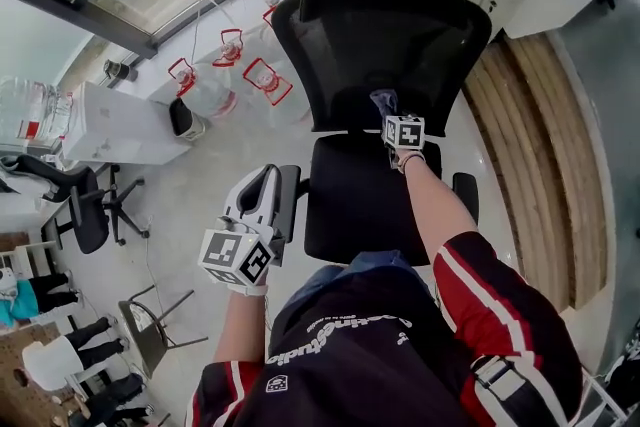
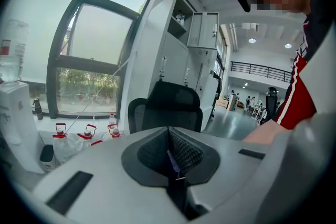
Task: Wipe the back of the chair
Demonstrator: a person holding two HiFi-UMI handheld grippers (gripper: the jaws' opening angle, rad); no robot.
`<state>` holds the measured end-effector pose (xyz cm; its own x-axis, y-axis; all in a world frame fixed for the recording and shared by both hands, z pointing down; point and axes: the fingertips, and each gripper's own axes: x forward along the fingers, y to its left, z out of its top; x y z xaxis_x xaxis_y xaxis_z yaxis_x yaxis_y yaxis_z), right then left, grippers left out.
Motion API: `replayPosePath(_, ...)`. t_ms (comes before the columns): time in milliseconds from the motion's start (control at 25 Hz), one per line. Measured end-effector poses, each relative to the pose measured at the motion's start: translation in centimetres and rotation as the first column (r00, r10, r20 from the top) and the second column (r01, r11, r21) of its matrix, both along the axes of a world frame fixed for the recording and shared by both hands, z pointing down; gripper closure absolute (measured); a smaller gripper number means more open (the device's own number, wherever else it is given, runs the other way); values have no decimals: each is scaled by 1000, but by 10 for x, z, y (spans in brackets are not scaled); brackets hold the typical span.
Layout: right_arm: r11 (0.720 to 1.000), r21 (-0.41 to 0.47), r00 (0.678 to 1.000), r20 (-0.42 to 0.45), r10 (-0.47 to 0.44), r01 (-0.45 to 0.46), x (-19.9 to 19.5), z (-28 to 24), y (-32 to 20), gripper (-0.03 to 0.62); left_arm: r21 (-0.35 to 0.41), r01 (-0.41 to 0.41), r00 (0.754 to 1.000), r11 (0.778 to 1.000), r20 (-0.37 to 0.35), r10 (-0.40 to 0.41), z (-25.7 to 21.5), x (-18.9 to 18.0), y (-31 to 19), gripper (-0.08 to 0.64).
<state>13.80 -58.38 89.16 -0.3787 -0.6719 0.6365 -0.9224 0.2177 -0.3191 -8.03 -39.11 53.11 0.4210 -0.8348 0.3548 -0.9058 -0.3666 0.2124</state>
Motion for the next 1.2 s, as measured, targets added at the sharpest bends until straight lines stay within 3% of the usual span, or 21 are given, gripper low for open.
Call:
replayPosePath(400, 997, 5, 995, -58, 76, -76, 119, -3, 18, 531, 21, -101, 995, 995, -2, 101, -7, 74, -13, 535)
replayPosePath(720, 969, 18, 963, -108, 246, -245, 221, -18, 44, 531, 44, -212, 977, 976, 6, 212, -14, 120, -15, 535)
replayPosePath(1000, 945, 37, 937, -122, 327, -324, 268, -37, 74, 531, 83, -254, 967, 964, -11, 256, -24, 134, -12, 535)
replayPosePath(1200, 950, 155, 946, -144, 292, -270, 263, -85, 85, 531, 122, -259, 964, 958, -34, 265, -40, 124, -4, 535)
